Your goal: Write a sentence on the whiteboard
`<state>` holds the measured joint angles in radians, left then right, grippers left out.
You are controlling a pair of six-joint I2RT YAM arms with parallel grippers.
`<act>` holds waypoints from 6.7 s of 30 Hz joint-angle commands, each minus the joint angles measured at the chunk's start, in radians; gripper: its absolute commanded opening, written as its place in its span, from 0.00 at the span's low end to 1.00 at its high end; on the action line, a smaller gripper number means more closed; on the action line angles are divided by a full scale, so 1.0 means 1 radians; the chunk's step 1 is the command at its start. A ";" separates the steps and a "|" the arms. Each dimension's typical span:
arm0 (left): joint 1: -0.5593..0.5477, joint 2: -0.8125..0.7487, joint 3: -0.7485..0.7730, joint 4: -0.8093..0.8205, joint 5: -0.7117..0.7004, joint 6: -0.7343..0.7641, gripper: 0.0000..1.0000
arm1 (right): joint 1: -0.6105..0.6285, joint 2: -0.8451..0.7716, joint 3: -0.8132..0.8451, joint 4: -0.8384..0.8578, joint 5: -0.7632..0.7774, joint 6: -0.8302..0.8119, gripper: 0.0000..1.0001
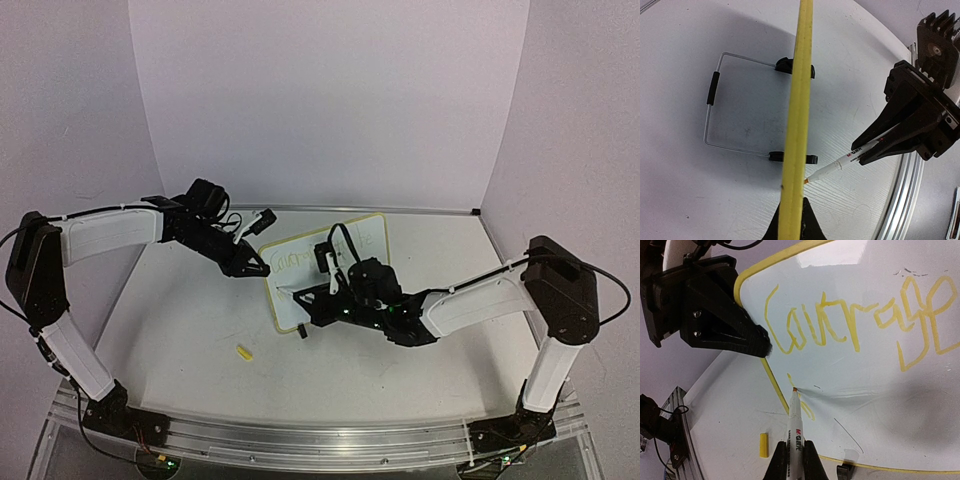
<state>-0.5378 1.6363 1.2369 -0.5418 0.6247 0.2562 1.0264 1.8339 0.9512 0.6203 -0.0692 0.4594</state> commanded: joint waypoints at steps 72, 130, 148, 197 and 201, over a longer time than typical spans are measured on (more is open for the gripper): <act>-0.013 0.017 0.008 -0.048 -0.142 0.054 0.00 | -0.014 -0.047 -0.060 -0.043 0.112 0.030 0.00; -0.013 0.016 0.007 -0.049 -0.143 0.054 0.00 | -0.013 -0.083 0.004 -0.032 0.105 -0.027 0.00; -0.014 0.018 0.009 -0.049 -0.142 0.054 0.00 | -0.013 -0.050 0.006 -0.087 0.136 -0.008 0.00; -0.016 0.011 0.007 -0.049 -0.146 0.054 0.00 | -0.041 -0.101 -0.099 0.002 0.047 0.077 0.00; -0.016 0.012 0.007 -0.049 -0.146 0.055 0.00 | -0.049 -0.091 -0.094 0.001 0.051 0.079 0.00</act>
<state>-0.5510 1.6363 1.2419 -0.5415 0.6075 0.2535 0.9870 1.7254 0.8231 0.5838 -0.0162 0.5293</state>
